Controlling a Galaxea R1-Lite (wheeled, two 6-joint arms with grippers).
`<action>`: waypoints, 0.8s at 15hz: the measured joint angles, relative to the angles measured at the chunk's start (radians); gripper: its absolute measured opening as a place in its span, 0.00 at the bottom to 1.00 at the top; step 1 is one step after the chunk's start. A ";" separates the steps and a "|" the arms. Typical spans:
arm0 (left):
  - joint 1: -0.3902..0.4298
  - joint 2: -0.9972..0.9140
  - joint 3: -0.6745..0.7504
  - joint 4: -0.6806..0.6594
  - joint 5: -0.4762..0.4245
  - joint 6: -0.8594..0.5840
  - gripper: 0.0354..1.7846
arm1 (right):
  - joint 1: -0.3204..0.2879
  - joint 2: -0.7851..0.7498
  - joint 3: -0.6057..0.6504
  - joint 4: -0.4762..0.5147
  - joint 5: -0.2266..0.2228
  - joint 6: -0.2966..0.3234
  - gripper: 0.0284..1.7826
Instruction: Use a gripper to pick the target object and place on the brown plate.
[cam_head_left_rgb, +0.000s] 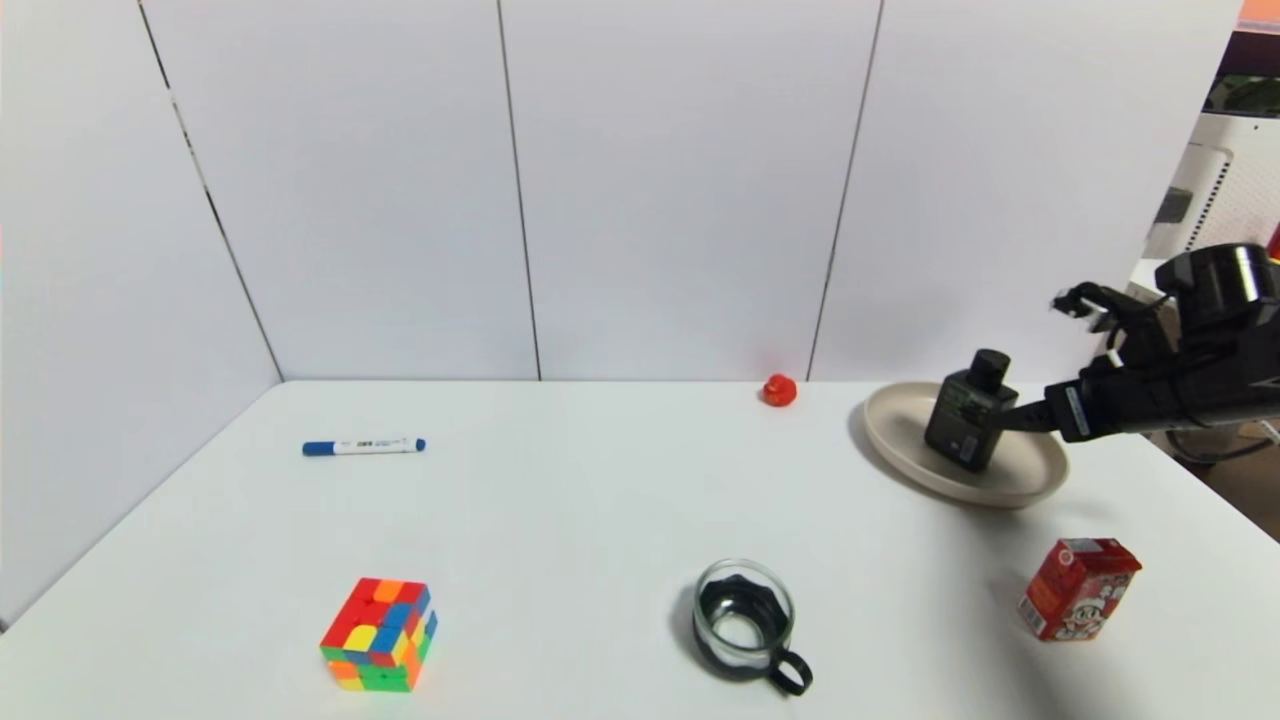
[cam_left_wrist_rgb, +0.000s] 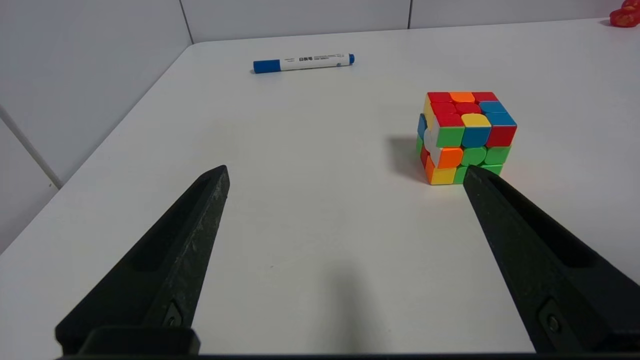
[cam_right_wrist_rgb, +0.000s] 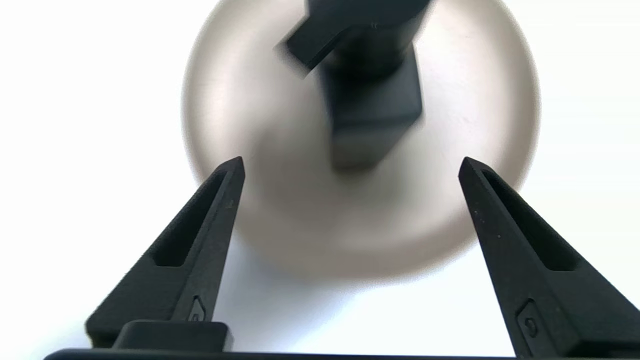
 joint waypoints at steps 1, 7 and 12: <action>0.000 0.000 0.000 0.000 0.000 0.000 0.94 | -0.001 -0.074 0.024 0.026 0.000 0.021 0.85; 0.000 0.000 0.000 0.000 0.000 0.000 0.94 | 0.003 -0.628 0.287 0.091 -0.001 0.167 0.91; 0.000 0.000 0.000 0.001 -0.001 0.000 0.94 | 0.066 -1.165 0.736 -0.042 -0.080 0.274 0.93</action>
